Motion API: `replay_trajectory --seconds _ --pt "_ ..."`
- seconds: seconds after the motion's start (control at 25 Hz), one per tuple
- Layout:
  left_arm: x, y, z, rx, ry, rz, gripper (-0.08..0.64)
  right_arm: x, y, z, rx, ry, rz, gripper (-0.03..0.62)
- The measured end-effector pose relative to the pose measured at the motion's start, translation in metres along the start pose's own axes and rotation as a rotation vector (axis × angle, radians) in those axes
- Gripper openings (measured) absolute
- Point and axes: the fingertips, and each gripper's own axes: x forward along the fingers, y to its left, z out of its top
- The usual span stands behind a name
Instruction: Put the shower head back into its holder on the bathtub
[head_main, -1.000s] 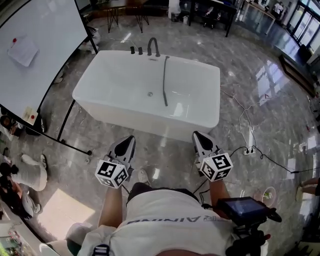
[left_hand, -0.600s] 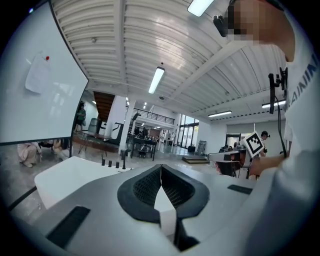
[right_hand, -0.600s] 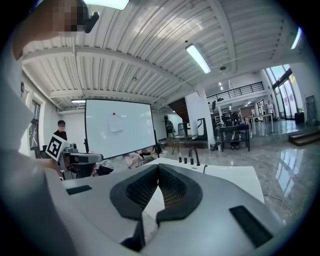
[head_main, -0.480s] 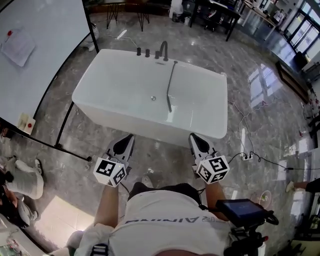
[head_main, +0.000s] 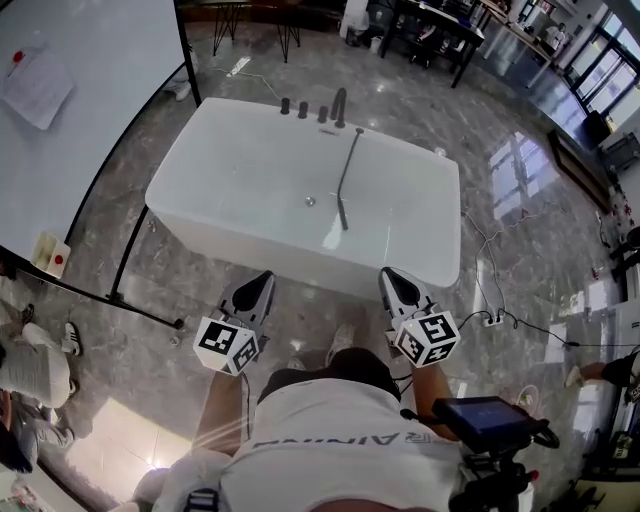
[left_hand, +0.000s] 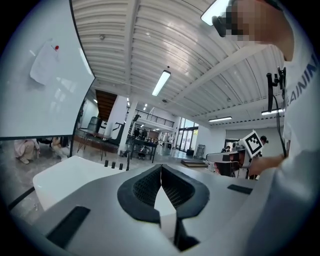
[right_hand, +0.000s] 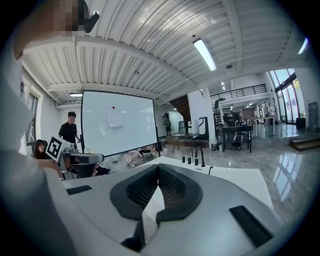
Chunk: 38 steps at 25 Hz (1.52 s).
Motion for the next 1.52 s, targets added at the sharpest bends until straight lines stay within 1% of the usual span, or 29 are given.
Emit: replay_trajectory --seconds 0.28,0.44,0.56,0.72,0.84,1.0,1.12,1.2,1.32,1.52 --pt "0.017 0.028 -0.004 -0.001 0.009 0.029 0.018 0.043 -0.008 0.0 0.0 -0.003 0.036 0.011" --pt "0.042 0.043 -0.001 0.012 0.007 0.037 0.018 0.071 -0.028 -0.002 0.018 -0.008 0.045 0.011" --pt "0.07 0.051 0.004 0.019 0.016 0.04 0.018 0.089 -0.05 0.004 0.028 -0.017 0.05 0.011" --pt "0.115 0.061 0.017 0.029 0.018 0.04 0.018 0.115 -0.091 0.015 0.041 -0.024 0.048 0.011" --pt "0.156 0.065 0.021 0.034 0.038 0.04 0.018 0.134 -0.127 0.019 0.062 -0.027 0.048 0.011" --pt "0.219 0.058 0.028 0.049 0.056 0.041 0.018 0.152 -0.19 0.022 0.093 -0.026 0.049 0.011" --pt "0.266 0.05 0.035 0.082 0.064 0.03 0.018 0.165 -0.24 0.024 0.112 -0.032 0.039 0.011" --pt "0.291 0.047 0.039 0.109 0.07 0.013 0.018 0.175 -0.266 0.023 0.128 -0.036 0.031 0.011" --pt "0.323 0.04 0.045 0.126 0.072 -0.034 0.018 0.187 -0.3 0.021 0.162 -0.036 0.006 0.011" --pt "0.361 0.042 0.052 0.153 0.106 -0.082 0.018 0.19 -0.333 0.023 0.198 -0.044 -0.048 0.011"
